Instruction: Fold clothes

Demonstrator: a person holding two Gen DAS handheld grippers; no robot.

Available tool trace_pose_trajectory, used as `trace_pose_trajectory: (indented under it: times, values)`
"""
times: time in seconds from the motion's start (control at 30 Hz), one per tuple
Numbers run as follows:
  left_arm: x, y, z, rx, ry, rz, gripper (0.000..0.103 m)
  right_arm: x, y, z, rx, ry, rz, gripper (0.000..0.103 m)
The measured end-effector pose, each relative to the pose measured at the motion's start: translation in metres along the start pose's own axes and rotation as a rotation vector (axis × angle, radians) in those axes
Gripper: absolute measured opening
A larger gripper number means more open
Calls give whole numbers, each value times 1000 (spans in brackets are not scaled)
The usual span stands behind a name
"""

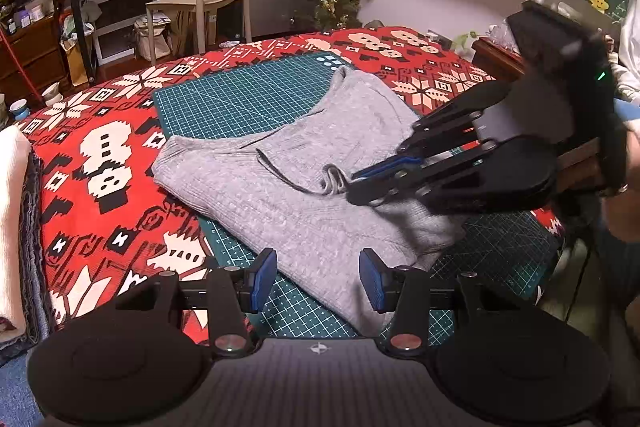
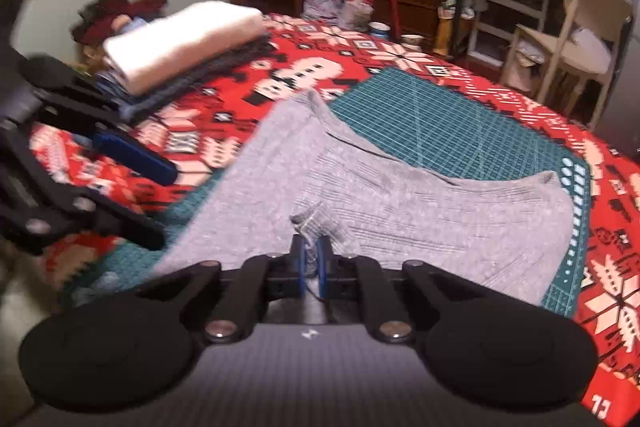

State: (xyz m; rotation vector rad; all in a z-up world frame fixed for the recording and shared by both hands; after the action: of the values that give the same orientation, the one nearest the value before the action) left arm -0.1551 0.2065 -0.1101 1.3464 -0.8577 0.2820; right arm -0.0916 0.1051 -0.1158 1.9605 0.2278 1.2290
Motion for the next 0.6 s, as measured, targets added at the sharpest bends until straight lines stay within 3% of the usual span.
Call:
trace_pose_trajectory:
  times: [0.1,0.23,0.27,0.3,0.6]
  values:
    - [1,-1,0,0,3,-2,45,4,20,-10,90,22,14,4]
    - [1,-1,0,-4,10,-5,45,3,28,-18,138,59,-1,16]
    - [1,-1,0,-4,11,-6,45,2,27,-18,125,57,-8,28]
    - [0,-1,0,-5,12,-6,45,0,26,-18,116,53,-11,31]
    - [-2,-1,0,-11,21,-12,45,-22,24,-25,87,70,-37,29]
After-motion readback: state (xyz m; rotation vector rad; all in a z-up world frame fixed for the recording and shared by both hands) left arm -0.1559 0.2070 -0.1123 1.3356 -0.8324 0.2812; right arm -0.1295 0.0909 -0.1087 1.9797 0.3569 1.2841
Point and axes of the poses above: each gripper's, at about its wrist camera, not at the fingertips, and y roughly against the way its jaws point, z to its right, x to its top, the point moved 7 cm from there along -y, roughly the way its jaws point, and after that the axes turned 11 degrees about -y, right-handed, at the moved point
